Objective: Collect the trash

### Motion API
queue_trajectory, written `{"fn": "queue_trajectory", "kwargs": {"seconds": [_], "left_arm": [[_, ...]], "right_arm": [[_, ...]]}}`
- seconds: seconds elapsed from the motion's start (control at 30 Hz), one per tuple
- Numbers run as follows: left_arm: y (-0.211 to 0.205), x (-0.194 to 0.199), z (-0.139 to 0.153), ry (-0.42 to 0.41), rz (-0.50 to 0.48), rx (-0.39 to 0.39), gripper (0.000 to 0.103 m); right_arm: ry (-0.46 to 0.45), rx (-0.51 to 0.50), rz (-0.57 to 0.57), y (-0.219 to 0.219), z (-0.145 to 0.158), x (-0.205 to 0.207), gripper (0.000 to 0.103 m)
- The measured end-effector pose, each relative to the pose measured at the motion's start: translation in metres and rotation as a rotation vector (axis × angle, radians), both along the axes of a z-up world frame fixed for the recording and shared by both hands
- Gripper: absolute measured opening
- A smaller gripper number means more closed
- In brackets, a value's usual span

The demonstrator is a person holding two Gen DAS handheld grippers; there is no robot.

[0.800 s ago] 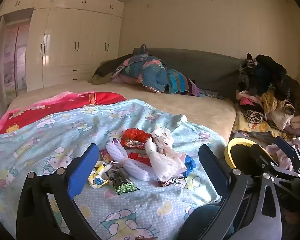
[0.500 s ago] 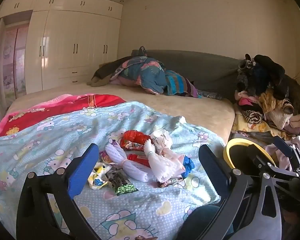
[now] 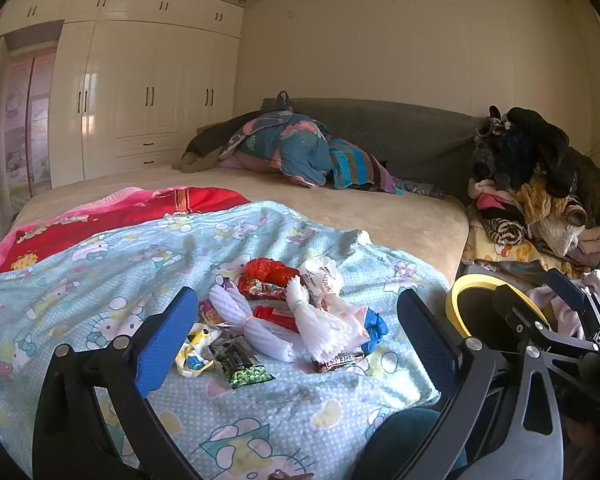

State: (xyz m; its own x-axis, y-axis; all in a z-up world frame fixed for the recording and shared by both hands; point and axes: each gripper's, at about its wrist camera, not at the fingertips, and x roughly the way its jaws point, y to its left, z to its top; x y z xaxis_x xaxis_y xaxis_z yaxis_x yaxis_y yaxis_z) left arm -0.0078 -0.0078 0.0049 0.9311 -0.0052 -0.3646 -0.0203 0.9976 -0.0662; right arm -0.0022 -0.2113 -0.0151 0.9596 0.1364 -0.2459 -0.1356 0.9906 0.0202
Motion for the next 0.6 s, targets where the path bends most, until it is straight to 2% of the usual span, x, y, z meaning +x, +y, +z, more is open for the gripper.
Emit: {"fn": "queue_trajectory", "kwargs": {"seconds": [0.6], "left_arm": [[-0.0017, 0.0001, -0.0020, 0.003, -0.003, -0.001, 0.097]], "right_arm": [[0.000, -0.001, 0.000, -0.0002, 0.0019, -0.0006, 0.093]]}}
